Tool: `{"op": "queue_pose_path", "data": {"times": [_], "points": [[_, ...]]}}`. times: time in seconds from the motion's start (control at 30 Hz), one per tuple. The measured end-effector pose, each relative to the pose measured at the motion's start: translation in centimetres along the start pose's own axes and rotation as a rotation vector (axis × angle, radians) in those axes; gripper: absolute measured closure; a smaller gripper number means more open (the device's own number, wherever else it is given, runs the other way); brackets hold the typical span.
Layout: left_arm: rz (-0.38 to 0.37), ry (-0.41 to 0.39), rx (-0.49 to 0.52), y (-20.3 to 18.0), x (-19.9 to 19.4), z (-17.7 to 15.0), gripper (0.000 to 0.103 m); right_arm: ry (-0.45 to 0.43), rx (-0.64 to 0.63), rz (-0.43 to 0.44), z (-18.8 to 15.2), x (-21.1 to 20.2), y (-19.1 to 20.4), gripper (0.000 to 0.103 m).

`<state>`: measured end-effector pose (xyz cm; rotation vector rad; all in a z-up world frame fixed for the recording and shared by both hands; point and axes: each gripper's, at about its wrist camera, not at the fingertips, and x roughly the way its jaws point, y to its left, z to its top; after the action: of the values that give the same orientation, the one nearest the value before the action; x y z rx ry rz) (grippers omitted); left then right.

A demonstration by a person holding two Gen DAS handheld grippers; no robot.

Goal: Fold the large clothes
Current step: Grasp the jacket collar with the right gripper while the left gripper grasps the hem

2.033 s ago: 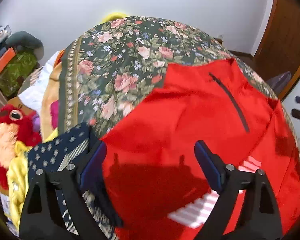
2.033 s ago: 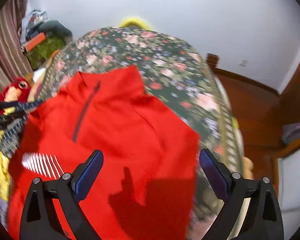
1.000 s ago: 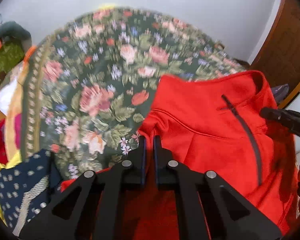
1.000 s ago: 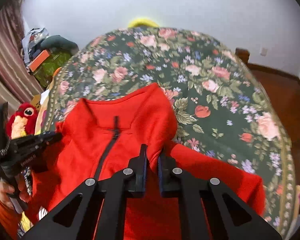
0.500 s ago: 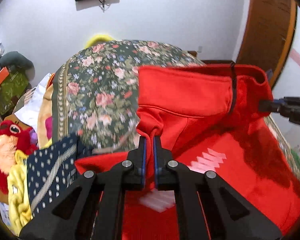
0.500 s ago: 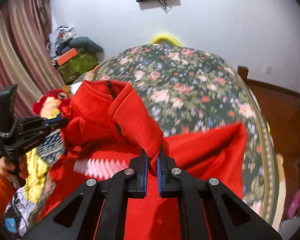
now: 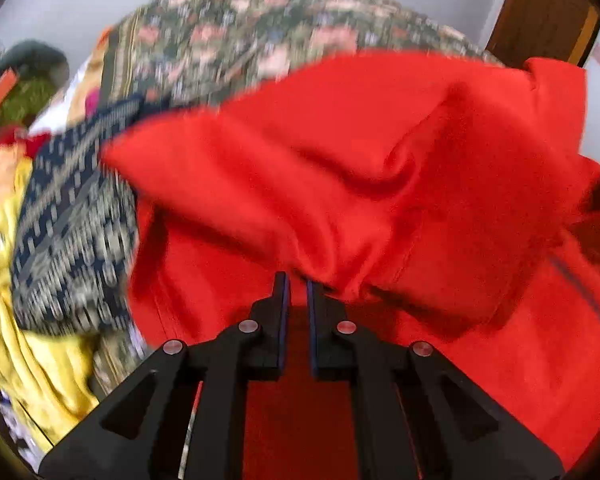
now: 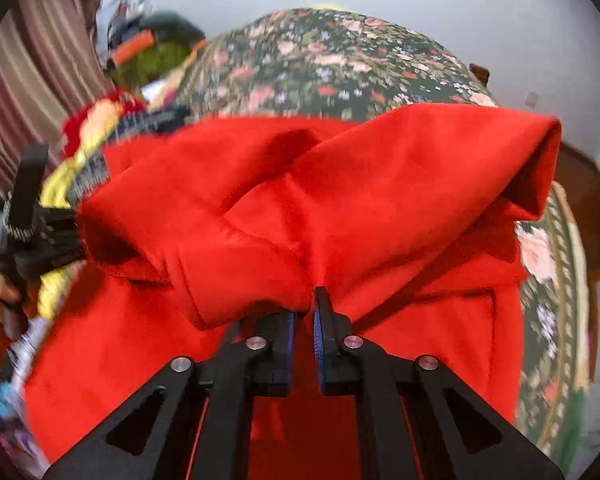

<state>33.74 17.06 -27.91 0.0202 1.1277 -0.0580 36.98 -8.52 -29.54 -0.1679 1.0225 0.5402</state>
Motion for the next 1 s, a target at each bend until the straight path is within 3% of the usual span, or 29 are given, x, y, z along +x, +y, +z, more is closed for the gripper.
{"op": "queue_pose_path", "data": {"times": [0.07, 0.13, 0.2, 0.3, 0.4, 0.57, 0.67, 0.83, 0.93, 1.0], "points": [[-0.003, -0.011, -0.015, 0.4, -0.4, -1.4, 0.092, 0.024, -0.053, -0.045, -1.2, -0.4, 0.6, 0.098], [0.002, -0.018, -0.026, 0.9, -1.0, -2.4, 0.077, 0.037, -0.082, -0.067, -2.2, -1.2, 0.6, 0.098], [0.015, -0.030, -0.037, 1.3, -1.8, -3.1, 0.069, 0.043, -0.085, -0.065, -2.9, -2.1, 0.3, 0.098], [0.022, -0.051, -0.042, 1.9, -3.2, -3.4, 0.067, 0.027, -0.049, -0.056, -3.2, -3.9, -0.8, 0.098], [0.019, -0.090, -0.069, 2.4, -4.9, -2.4, 0.054, -0.027, 0.023, -0.062, -2.0, -5.9, -2.9, 0.098], [-0.007, -0.170, -0.091, 2.2, -6.4, 0.6, 0.048, -0.127, 0.158, -0.023, 2.5, -7.6, -5.7, 0.098], [-0.011, -0.190, -0.089, 1.7, -5.7, 2.9, 0.047, -0.143, 0.167, 0.009, 5.7, -6.7, -5.3, 0.098], [-0.008, -0.159, -0.104, 1.3, -2.2, 5.8, 0.047, -0.165, 0.138, -0.065, 10.7, -2.8, -3.3, 0.098], [0.038, -0.127, -0.108, 1.4, 0.4, 6.5, 0.047, -0.081, 0.149, -0.142, 12.2, 1.7, -4.2, 0.098], [0.074, -0.110, -0.114, 1.9, 1.6, 6.3, 0.047, -0.014, 0.162, -0.189, 11.4, 3.8, -5.9, 0.098]]}}
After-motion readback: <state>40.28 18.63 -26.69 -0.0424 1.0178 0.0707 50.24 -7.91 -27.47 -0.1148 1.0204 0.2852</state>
